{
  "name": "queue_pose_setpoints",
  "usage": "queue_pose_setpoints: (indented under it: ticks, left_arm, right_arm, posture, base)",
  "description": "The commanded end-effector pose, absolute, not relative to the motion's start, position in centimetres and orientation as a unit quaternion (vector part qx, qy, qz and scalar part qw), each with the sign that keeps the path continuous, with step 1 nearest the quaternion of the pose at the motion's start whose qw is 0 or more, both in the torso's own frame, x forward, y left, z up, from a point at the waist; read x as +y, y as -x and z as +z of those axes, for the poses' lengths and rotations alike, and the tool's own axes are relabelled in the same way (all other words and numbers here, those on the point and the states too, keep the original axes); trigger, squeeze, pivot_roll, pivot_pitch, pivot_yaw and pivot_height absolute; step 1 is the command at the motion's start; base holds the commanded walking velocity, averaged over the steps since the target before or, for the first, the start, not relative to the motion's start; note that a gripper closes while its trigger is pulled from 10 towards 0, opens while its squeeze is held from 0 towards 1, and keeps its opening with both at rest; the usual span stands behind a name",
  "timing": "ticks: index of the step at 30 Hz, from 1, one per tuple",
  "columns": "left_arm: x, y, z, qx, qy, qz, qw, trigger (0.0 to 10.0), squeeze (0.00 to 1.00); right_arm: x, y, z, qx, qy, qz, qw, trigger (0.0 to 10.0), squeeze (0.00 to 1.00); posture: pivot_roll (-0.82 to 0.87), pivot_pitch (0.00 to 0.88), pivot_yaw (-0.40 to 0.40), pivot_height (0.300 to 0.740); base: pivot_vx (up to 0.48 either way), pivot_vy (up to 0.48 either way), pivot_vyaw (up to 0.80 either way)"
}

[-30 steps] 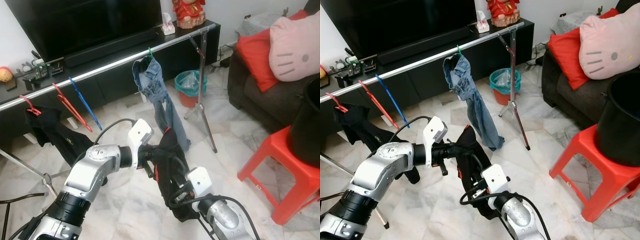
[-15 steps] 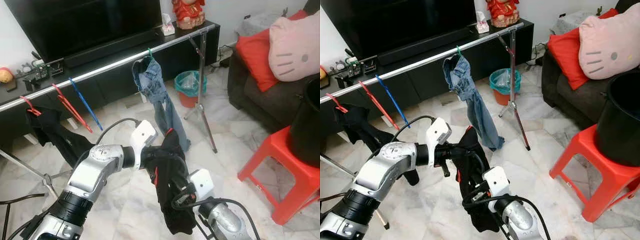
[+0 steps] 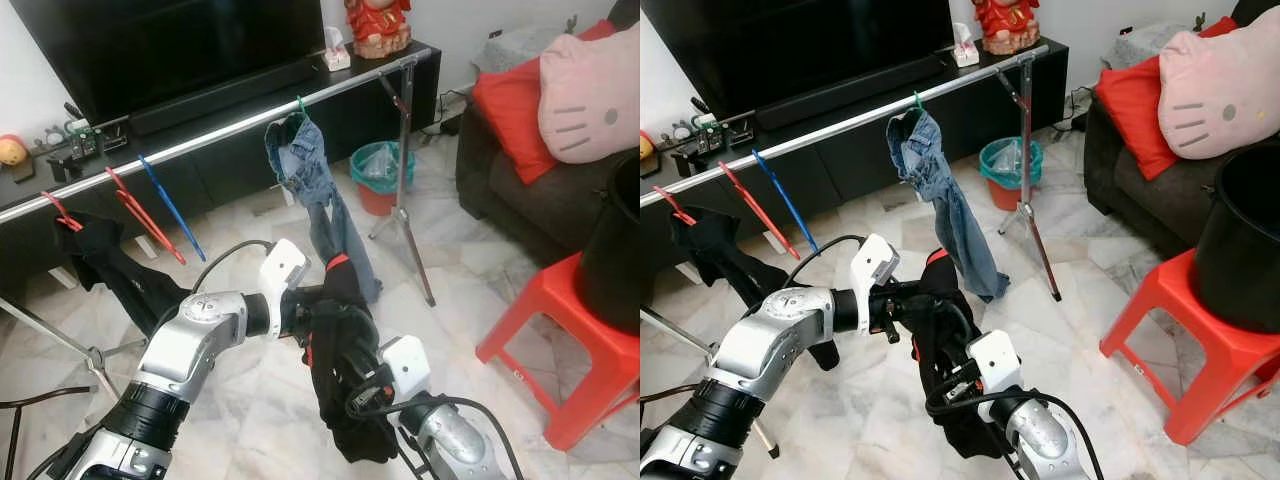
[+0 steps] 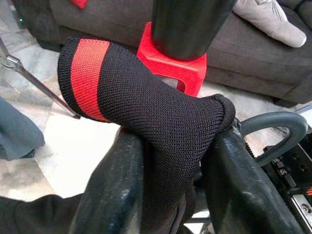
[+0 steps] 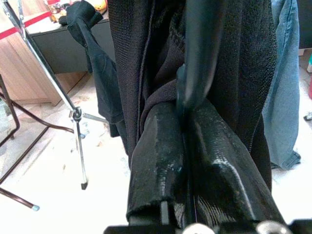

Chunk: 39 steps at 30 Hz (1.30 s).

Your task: Hang hanger

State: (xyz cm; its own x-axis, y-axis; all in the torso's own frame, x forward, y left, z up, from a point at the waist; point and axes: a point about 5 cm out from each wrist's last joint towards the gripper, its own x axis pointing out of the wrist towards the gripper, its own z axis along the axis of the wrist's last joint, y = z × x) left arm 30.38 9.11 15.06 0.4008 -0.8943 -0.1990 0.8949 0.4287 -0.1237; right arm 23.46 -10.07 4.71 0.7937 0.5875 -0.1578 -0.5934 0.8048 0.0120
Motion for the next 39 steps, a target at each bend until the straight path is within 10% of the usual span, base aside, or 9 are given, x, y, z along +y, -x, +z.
queue_pose_setpoints:
  ticks: [1, 2, 5, 15, 16, 18, 23, 24, 39]
  left_arm:
    - [9.4, -29.8, 13.9, 0.149, -0.007, -0.542, 0.827, 10.0, 0.36]
    - [9.4, -29.6, 13.9, 0.153, -0.008, -0.551, 0.82, 10.0, 0.12]
    - [9.5, -29.4, 13.9, 0.153, -0.011, -0.559, 0.815, 10.0, 0.0]
    - [10.0, -28.1, 13.0, 0.18, -0.057, -0.602, 0.776, 10.0, 0.0]
    - [10.0, -28.0, 12.9, 0.179, -0.055, -0.605, 0.773, 10.0, 0.8]
    - [9.9, -27.8, 12.9, 0.181, -0.049, -0.609, 0.77, 10.0, 1.0]
    - [9.8, -27.4, 12.6, 0.18, -0.068, -0.618, 0.762, 10.0, 1.0]
    - [9.7, -27.5, 12.7, 0.173, -0.073, -0.616, 0.765, 10.0, 0.0]
    - [10.3, -27.6, 13.1, 0.172, -0.077, -0.621, 0.761, 10.0, 0.0]
  right_arm:
    - [-9.1, -24.3, 7.3, 0.01, 0.016, 0.322, 0.947, 10.0, 0.0]
    - [-9.2, -24.5, 7.3, 0.008, 0.022, 0.315, 0.949, 10.0, 0.0]
    - [-9.4, -24.6, 7.4, 0.006, 0.027, 0.309, 0.951, 10.0, 0.0]
    - [-9.8, -25.2, 7.7, -0.003, 0.035, 0.293, 0.956, 10.0, 0.0]
    - [-9.7, -25.3, 7.8, -0.004, 0.035, 0.293, 0.955, 10.0, 0.0]
    - [-9.7, -25.3, 7.8, -0.006, 0.035, 0.293, 0.955, 10.0, 0.0]
    - [-9.5, -25.4, 7.9, -0.009, 0.035, 0.294, 0.955, 10.0, 0.0]
    - [-9.4, -25.4, 7.9, -0.009, 0.035, 0.296, 0.955, 10.0, 0.0]
    - [-9.4, -25.8, 8.0, -0.021, 0.061, 0.285, 0.956, 10.0, 0.0]
  posture:
    - [0.13, 0.03, 0.188, 0.74]
    - [0.13, 0.029, 0.187, 0.74]
    - [0.13, 0.03, 0.187, 0.74]
    - [0.14, 0.031, 0.187, 0.74]
    - [0.14, 0.031, 0.187, 0.74]
    - [0.14, 0.032, 0.187, 0.74]
    - [0.14, 0.033, 0.187, 0.74]
    - [0.14, 0.031, 0.186, 0.74]
    - [0.14, 0.031, 0.189, 0.74]
  base:
    - [0.0, 0.0, 0.0]
    - [0.0, 0.0, 0.0]
    - [0.0, 0.0, 0.0]
    - [0.0, 0.0, 0.0]
    - [0.0, 0.0, 0.0]
    - [0.0, 0.0, 0.0]
    - [0.0, 0.0, 0.0]
    - [0.0, 0.0, 0.0]
    - [0.0, 0.0, 0.0]
